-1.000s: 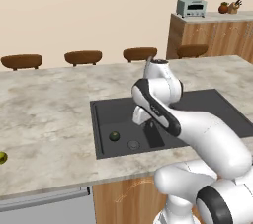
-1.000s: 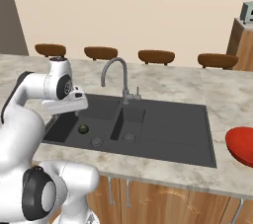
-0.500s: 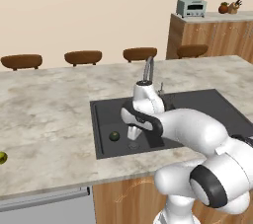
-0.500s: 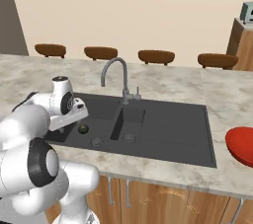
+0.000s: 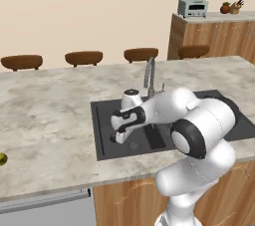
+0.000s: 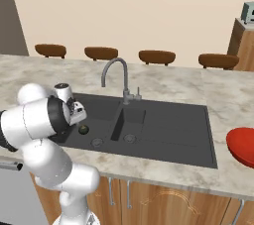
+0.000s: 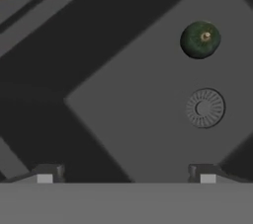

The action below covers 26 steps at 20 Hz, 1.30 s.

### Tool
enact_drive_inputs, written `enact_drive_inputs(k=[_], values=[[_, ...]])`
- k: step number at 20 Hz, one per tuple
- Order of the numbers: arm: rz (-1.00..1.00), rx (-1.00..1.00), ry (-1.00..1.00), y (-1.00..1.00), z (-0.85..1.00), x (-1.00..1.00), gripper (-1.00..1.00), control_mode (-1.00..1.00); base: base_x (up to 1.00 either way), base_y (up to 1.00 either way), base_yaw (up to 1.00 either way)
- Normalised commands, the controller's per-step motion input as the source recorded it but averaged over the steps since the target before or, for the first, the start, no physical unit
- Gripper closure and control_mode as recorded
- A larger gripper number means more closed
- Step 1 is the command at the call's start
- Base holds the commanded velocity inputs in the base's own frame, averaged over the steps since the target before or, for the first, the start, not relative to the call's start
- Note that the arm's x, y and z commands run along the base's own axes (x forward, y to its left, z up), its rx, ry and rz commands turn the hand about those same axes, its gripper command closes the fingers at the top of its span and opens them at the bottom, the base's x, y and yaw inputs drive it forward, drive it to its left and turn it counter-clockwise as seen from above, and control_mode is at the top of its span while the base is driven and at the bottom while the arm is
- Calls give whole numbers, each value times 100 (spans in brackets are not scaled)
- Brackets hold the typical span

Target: Pick the squash from the sink and place it in the bowl. Then pick the bowl and place it in the microwave. Then close the microwave door and press the start button.

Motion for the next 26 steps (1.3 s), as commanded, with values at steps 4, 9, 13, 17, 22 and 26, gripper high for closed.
enact_drive_inputs(k=[4,9,13,17,22,26], values=[[0,0,1,26,-44,61,-100,-100,0,0,0],[0,0,0,-2,-50,45,-100,-100,0,0,0],[0,0,0,0,-48,54,-100,-100,0,0,0],[0,0,0,0,-47,70,-100,-100,0,0,0],[0,-1,0,3,-43,68,-100,-100,0,0,0],[0,-3,0,15,-43,62,-100,-100,0,0,0]])
